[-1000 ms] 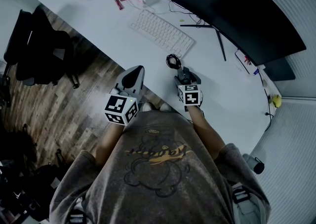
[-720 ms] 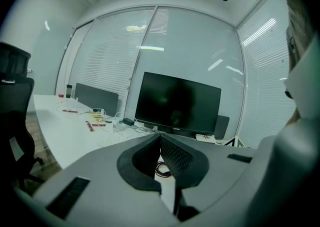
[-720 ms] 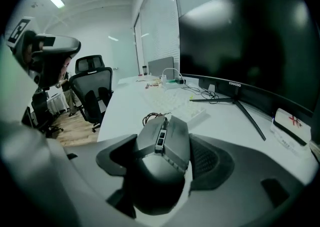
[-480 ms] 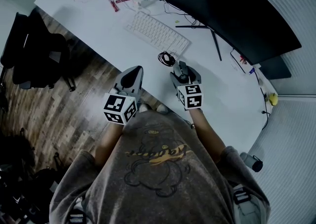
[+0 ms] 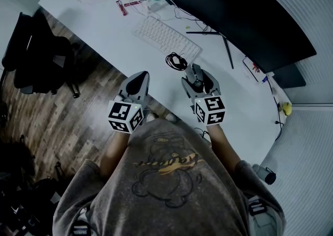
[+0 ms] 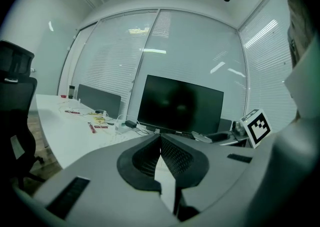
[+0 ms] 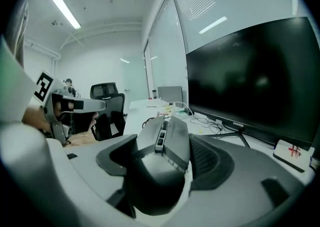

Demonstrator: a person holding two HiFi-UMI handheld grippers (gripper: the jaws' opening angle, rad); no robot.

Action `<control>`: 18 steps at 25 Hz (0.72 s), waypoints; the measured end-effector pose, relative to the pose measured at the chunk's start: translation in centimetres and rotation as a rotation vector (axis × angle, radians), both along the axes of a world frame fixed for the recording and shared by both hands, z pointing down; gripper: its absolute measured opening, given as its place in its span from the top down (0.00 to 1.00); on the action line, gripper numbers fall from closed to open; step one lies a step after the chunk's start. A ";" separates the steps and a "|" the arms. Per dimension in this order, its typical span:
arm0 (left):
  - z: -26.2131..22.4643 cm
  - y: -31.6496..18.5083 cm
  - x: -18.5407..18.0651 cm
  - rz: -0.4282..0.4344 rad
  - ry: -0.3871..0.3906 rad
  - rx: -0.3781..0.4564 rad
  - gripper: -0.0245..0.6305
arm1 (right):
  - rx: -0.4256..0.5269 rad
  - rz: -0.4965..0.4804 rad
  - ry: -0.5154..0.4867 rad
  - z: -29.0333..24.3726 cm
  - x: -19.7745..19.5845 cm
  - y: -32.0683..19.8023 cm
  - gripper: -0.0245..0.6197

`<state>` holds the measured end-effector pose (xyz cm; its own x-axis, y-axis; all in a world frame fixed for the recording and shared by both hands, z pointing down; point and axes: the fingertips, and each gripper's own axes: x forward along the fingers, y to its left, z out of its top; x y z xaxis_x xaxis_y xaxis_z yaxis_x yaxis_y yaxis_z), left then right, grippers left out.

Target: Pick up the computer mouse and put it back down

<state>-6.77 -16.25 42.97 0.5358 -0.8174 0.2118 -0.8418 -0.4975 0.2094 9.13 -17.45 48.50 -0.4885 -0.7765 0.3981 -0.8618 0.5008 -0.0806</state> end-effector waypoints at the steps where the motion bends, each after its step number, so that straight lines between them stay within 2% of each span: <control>1: -0.1 0.0 -0.2 -0.004 0.001 0.002 0.93 | 0.009 -0.005 -0.005 -0.6 0.0 0.1 0.47; 9: -0.7 0.0 -1.8 -0.032 0.001 0.014 0.93 | 0.038 -0.021 -0.045 -3.7 -0.3 0.9 0.47; 18: -0.6 0.1 -2.9 -0.056 0.000 0.017 0.93 | 0.049 -0.079 -0.040 -4.0 -2.6 0.6 0.47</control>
<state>-9.69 -16.14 42.34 0.4892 -0.8495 0.1977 -0.8683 -0.4531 0.2017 6.52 -16.83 44.45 -0.5638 -0.7528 0.3398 -0.8159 0.5715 -0.0878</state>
